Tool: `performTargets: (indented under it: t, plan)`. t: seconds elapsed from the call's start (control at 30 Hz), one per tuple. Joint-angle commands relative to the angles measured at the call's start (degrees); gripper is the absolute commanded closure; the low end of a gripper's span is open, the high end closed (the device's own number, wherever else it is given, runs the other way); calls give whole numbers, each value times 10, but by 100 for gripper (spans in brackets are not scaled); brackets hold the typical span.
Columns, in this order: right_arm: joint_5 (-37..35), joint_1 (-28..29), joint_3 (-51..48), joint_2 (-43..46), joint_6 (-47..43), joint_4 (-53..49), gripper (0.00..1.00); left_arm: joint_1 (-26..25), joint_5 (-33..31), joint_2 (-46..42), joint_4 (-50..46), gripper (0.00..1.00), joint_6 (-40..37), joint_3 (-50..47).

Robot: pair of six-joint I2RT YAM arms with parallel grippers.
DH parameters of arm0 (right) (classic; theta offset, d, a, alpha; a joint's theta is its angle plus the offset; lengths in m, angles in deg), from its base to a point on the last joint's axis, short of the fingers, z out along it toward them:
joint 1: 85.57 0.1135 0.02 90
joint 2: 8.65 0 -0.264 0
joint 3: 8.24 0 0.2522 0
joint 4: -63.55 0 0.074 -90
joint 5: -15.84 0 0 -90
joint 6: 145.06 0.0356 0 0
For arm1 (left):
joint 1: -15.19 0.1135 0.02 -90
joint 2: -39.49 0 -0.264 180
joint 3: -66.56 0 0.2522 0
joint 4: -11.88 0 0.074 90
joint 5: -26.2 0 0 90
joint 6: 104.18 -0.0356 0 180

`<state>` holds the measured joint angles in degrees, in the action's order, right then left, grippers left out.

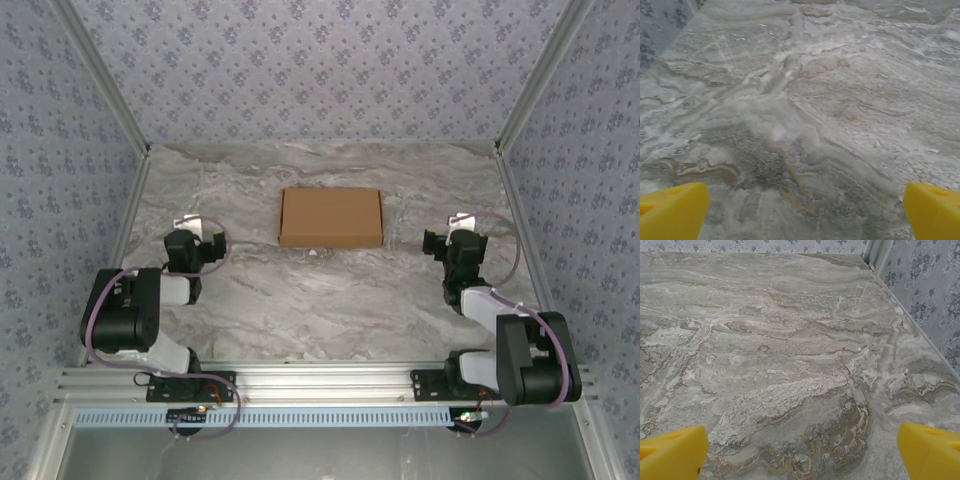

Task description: Fold the paper box

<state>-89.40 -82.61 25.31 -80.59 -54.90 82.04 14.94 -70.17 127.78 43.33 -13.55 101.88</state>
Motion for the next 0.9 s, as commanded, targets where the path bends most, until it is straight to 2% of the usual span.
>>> performTargets:
  t: [0.0, 0.17, 0.3, 0.37, 0.5, 0.87]
  plan:
    - [13, -6, -9, -13, -15, 59, 1, 7, 27, -4, 20, 1, 7, 19]
    - [30, -11, -14, -62, -16, 134, 1, 7, 27, -4, 17, 1, 8, 19]
    - [56, -15, -7, -152, -23, 202, 1, 7, 27, -4, 16, 1, 7, 19]
    - [71, -21, 11, -148, -22, 156, 1, 7, 27, -3, 16, 1, 8, 20]
    - [115, -42, 22, -153, -13, 146, 1, 7, 27, -4, 15, 1, 8, 20]
    - [117, -43, 24, -152, -13, 140, 1, 7, 27, -4, 15, 1, 8, 19]
